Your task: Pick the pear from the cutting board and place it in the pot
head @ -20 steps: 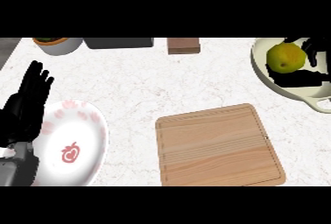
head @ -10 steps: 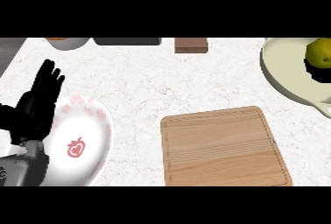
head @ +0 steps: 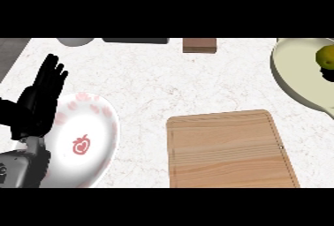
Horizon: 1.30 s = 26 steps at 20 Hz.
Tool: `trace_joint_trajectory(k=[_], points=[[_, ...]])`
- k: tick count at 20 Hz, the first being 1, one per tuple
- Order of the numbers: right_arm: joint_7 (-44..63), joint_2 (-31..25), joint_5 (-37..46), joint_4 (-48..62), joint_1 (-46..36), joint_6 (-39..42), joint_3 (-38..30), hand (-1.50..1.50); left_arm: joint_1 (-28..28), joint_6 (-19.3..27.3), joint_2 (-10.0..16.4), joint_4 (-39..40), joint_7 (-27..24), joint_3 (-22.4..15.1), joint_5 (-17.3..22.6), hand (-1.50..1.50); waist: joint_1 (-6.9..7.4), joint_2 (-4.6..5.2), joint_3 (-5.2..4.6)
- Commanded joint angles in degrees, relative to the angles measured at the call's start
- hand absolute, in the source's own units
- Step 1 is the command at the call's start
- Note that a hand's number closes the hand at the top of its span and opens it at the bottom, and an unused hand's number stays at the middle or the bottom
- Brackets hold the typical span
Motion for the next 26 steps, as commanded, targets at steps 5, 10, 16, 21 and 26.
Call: trace_joint_trajectory(k=[5, 10, 16, 21, 26], points=[[-12.55, 1.36, 3.82, 26.22, -8.62, -5.98, -2.80, 1.50, -0.53, -1.78, -0.91, 3.60, -2.84, 0.43, 0.16, 0.00, 0.53, 0.41, 0.09], [-12.09, 0.87, -1.28, 33.35, -12.54, 4.04, -6.85, -1.50, -0.92, 0.30, -2.29, 1.66, -1.81, -0.95, -1.46, 0.00, 1.16, 0.66, 0.19], [-20.18, 4.07, -5.83, 37.27, -13.45, 10.85, -10.57, -1.50, -1.64, -1.38, -0.95, -0.02, -0.04, -0.45, -0.24, 0.00, 2.32, 1.12, 0.37], [-28.25, 1.65, -15.34, 37.07, -14.03, 18.56, -19.58, -1.50, -0.97, -0.89, 0.02, 0.26, -0.62, 1.33, -0.55, 0.00, 1.02, 0.68, 0.34], [-29.44, -0.92, -20.41, 39.66, -14.72, 23.80, -24.91, -1.50, -0.88, -1.62, -1.52, 3.70, -3.51, 0.45, -1.01, 0.00, 0.38, 0.75, 0.22]])
